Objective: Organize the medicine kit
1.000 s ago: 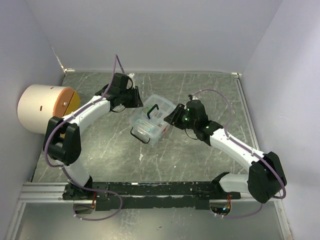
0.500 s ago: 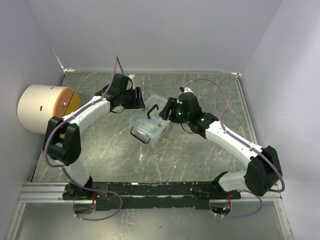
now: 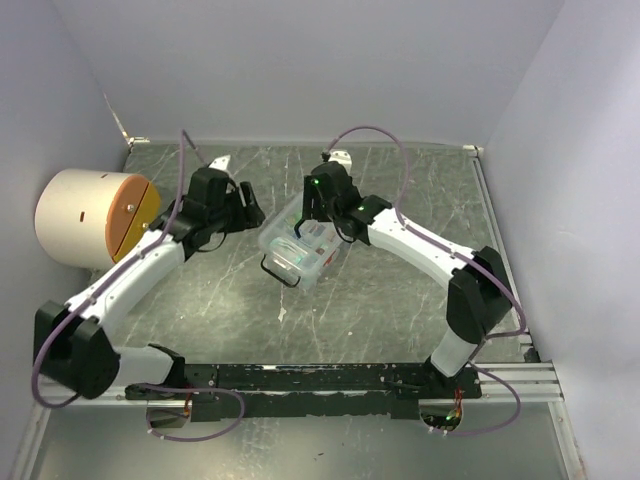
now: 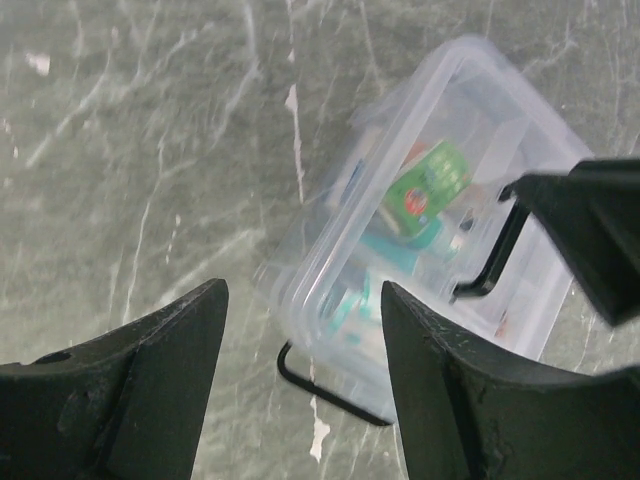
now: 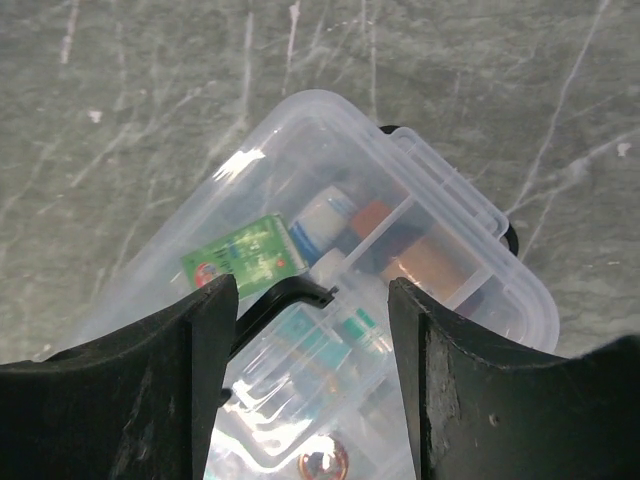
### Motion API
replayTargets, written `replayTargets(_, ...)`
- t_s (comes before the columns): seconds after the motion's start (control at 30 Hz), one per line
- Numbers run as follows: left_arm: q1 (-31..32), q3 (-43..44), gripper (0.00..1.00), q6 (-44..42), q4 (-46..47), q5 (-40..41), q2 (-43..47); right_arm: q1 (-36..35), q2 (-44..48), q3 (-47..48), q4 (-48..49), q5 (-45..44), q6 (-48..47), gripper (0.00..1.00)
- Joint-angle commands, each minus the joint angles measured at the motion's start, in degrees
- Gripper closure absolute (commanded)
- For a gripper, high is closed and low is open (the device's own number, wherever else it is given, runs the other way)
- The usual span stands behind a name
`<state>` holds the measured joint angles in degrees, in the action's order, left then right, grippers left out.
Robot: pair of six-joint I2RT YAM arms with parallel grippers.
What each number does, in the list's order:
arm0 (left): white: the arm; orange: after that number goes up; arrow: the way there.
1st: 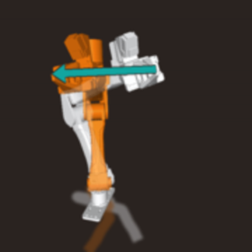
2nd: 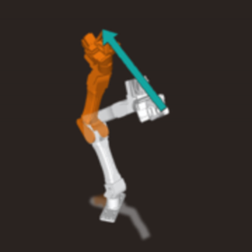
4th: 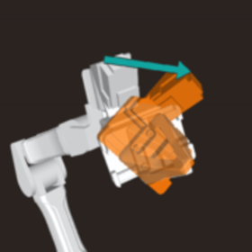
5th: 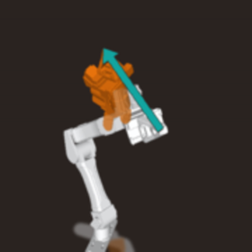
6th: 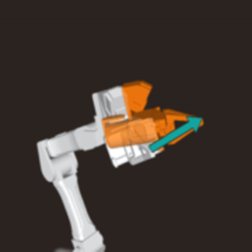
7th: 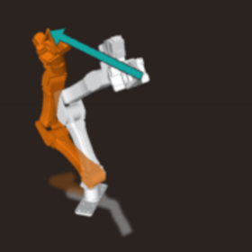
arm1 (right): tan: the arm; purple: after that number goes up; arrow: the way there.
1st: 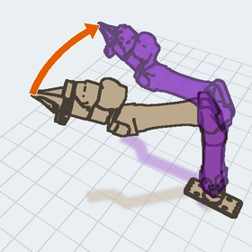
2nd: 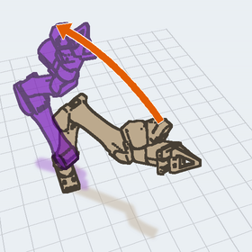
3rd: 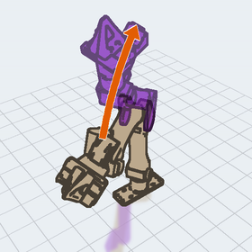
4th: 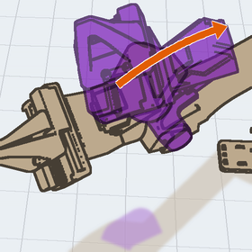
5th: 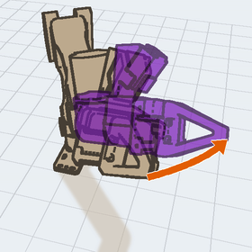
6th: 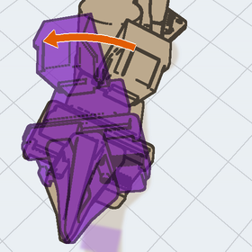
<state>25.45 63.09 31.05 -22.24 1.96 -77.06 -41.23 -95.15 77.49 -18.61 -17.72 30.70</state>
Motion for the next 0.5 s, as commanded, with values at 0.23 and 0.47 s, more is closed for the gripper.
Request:
replayTargets(0.23,0.0,-18.4,0.27,10.2,4.8,0.2,15.6,-0.5,2.4,-1.4,-5.8,-5.9,-3.7,0.38)
replayTargets(0.47,0.0,-25.6,0.17,16.3,4.3,8.7,23.1,-0.4,8.4,-8.8,-5.9,-4.0,-3.8,0.4)
